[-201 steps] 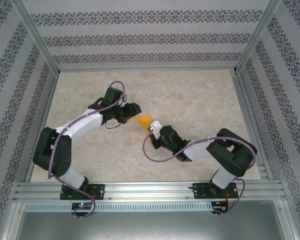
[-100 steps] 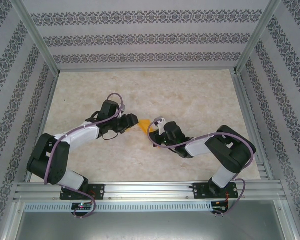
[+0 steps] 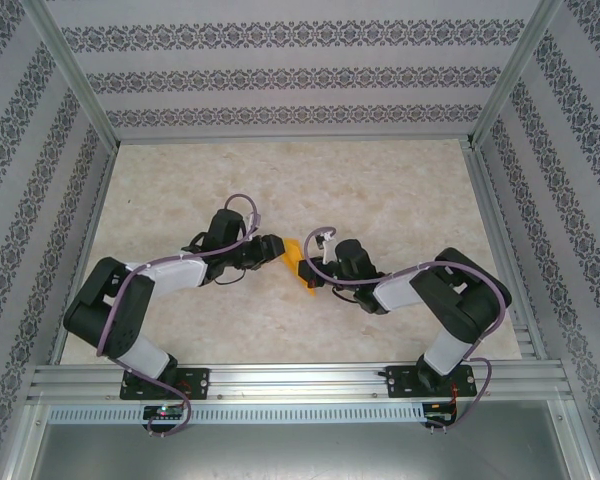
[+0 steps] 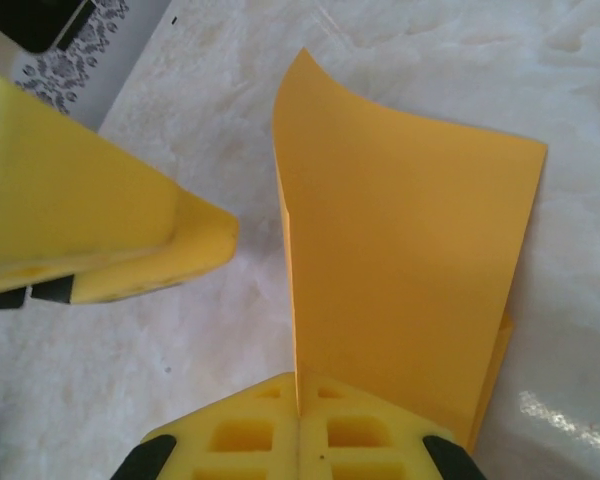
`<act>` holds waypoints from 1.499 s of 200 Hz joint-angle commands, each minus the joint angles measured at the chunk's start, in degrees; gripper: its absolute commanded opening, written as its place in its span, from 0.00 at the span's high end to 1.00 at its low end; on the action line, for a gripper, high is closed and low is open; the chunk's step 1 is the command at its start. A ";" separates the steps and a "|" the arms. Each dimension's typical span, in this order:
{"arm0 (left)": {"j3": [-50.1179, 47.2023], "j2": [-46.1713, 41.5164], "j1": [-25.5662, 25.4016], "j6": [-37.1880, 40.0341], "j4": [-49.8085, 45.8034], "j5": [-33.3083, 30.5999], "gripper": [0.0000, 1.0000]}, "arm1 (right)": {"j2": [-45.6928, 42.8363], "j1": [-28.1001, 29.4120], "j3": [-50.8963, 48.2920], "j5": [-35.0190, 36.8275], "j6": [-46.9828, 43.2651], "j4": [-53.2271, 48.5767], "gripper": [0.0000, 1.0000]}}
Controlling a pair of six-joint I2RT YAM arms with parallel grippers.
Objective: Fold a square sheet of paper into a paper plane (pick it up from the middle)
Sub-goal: Fold the wing for the fifth time at the center of the table.
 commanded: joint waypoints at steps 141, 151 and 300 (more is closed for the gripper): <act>2.96 9.73 -3.02 0.31 10.26 4.25 0.59 | 9.99 -5.87 -1.19 -9.63 13.60 11.12 1.00; 3.31 10.25 -3.12 0.33 10.35 4.27 0.60 | 10.08 -5.91 -1.34 -9.58 13.79 11.12 1.00; 4.87 13.73 -3.32 0.53 9.82 4.22 0.68 | 12.09 -6.38 -0.15 -10.09 13.37 6.47 1.00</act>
